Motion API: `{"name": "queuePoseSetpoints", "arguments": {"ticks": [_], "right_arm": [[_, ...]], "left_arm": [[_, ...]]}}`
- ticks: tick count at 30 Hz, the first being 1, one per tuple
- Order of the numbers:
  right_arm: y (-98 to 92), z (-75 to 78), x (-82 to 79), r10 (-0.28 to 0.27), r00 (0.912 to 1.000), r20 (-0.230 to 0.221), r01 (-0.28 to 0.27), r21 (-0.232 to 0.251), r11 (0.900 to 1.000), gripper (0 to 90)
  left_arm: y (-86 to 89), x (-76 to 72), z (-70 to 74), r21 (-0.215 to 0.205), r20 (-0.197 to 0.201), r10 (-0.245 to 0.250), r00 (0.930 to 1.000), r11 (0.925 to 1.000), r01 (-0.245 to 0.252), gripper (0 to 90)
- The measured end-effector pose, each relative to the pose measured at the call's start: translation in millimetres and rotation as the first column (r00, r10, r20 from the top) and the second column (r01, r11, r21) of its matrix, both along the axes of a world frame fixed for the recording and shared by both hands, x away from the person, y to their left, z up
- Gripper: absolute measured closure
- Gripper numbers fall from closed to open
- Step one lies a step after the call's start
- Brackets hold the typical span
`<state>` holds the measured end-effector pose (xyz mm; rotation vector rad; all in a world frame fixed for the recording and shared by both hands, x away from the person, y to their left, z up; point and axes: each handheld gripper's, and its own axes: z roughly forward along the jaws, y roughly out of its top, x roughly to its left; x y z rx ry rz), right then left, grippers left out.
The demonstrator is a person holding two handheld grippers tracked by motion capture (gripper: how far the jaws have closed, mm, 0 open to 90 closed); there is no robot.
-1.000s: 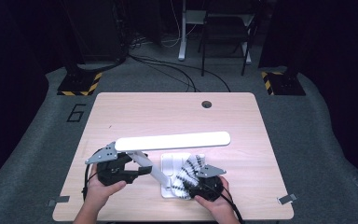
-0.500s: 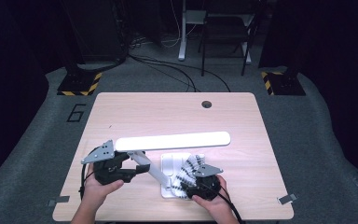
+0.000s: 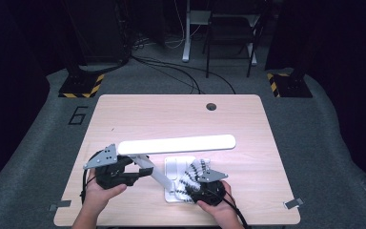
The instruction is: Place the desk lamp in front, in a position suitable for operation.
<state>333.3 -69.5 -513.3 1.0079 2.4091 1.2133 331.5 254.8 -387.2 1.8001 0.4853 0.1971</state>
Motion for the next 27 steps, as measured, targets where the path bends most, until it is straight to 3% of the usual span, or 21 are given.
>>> {"name": "queuePoseSetpoints", "arguments": {"ticks": [2,5,8,11,16,22,27], "right_arm": [[0.3,0.3,-0.8,0.003,1.0000,-0.007,-0.003,0.005,1.000,49.9],[-0.7,1.5,-0.9,0.027,0.9996,0.000,-0.027,0.017,0.999,69.1],[-1.8,3.9,-1.4,0.038,0.9993,0.000,-0.038,0.025,0.999,76.9],[-0.8,8.9,-3.5,0.042,0.9988,0.026,-0.043,0.035,0.998,79.0],[3.2,32.2,-11.4,0.056,0.9946,0.087,-0.066,0.109,0.992,79.0],[13.1,61.4,-14.7,0.093,0.9878,0.125,-0.117,0.205,0.972,78.6],[25.7,76.5,-16.2,0.101,0.9804,0.169,-0.140,0.241,0.960,78.1]], "left_arm": [[-0.1,-0.1,0.0,0.001,0.002,0.001,1.0000,1.0000,-0.001,53.6],[-0.8,-0.9,0.9,0.006,0.001,0.005,1.0000,1.0000,-0.005,53.6],[-1.2,-1.9,1.6,0.011,0.000,0.009,1.0000,0.9999,-0.009,53.8],[-1.2,-2.3,0.8,0.005,0.004,0.013,0.9999,0.9999,-0.013,53.8],[-1.7,-3.0,1.2,0.012,0.008,0.016,0.9998,0.9998,-0.016,53.9],[-2.0,-3.0,1.9,0.016,0.007,0.014,0.9999,0.9998,-0.014,53.6],[-2.4,-3.5,2.5,0.022,0.007,0.006,1.0000,0.9997,-0.006,53.5]]}}
